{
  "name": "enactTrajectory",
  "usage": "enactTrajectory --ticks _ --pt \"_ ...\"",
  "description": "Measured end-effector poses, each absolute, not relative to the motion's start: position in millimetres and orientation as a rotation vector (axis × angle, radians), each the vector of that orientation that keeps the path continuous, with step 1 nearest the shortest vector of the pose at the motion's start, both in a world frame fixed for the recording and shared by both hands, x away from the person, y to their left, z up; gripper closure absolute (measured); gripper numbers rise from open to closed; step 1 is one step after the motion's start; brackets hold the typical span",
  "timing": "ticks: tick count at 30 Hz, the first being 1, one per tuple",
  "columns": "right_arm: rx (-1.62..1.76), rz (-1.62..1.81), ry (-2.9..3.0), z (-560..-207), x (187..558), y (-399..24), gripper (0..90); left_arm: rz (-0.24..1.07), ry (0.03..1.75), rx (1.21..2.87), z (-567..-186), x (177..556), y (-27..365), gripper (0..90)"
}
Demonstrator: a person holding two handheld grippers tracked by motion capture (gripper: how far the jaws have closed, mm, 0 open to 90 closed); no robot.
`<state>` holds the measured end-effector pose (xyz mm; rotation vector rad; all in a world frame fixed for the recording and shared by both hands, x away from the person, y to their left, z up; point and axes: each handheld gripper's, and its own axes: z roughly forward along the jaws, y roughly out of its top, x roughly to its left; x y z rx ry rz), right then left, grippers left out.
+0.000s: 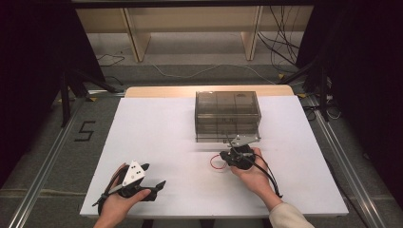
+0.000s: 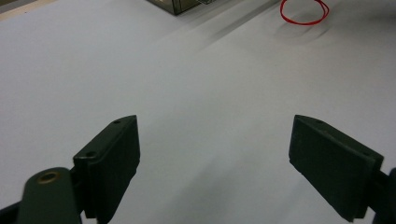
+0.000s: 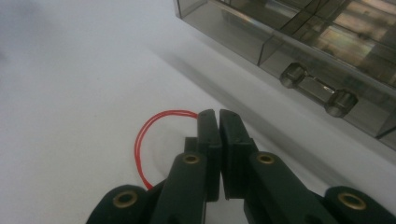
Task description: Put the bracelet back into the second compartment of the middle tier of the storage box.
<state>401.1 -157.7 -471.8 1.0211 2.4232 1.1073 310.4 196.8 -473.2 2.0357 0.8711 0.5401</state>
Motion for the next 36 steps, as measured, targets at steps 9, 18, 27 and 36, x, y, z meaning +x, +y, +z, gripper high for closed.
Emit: enactTrajectory --ticks 9,18,27,36 --pt "1.015 1.121 2.408 -467 400 -159 88.3 0.541 0.870 2.038 -473 311 197 16.3" --pt "1.016 1.141 2.389 -461 399 -161 88.3 0.541 0.869 2.039 -473 311 197 16.3" --pt "1.026 1.157 2.365 -454 399 -165 88.4 0.540 0.868 2.040 -473 311 196 16.3" --pt "1.024 1.159 2.355 -451 399 -167 88.4 0.537 0.869 2.040 -473 311 196 16.3"
